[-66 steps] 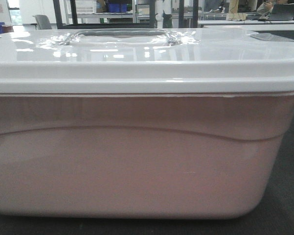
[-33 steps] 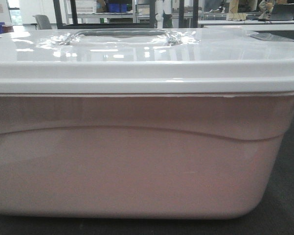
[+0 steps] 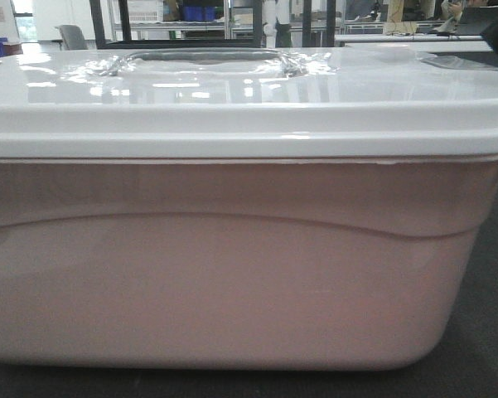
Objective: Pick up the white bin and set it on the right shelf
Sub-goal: 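Lower both grippers toward the grey side latches of the bin, then close both grippers on the grey latches at opposite bin ends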
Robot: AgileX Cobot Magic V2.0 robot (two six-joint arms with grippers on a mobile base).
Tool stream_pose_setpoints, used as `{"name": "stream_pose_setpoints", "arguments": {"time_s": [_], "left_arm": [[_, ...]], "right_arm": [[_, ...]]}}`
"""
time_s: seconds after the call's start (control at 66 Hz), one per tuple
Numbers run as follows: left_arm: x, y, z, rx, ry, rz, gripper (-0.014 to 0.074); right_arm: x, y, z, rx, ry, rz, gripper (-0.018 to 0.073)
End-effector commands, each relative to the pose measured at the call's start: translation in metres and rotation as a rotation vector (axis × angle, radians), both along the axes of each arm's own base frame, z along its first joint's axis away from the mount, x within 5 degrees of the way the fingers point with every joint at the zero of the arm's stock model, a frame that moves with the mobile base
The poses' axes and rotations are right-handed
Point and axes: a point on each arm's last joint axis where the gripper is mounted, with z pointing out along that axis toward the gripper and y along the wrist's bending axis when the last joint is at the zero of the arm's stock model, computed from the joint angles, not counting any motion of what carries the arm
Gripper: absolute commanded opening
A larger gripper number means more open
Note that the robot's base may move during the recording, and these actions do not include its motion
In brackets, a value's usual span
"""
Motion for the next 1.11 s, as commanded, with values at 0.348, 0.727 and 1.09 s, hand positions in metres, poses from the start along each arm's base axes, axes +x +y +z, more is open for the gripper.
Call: {"name": "stream_pose_setpoints", "arguments": {"time_s": [0.348, 0.727, 1.09], "left_arm": [[0.003, -0.001, -0.002, -0.059, 0.014, -0.093, 0.0418], [-0.023, -0.011, -0.04, -0.067, 0.106, -0.14, 0.0418], [-0.023, -0.014, -0.038, -0.114, 0.049, -0.141, 0.0418]], "right_arm": [[-0.003, -0.028, 0.005, 0.16, -0.041, 0.033, 0.06], [-0.007, -0.03, -0.021, 0.197, -0.01, 0.035, 0.06], [-0.012, -0.024, -0.03, 0.289, -0.039, 0.085, 0.06]]}}
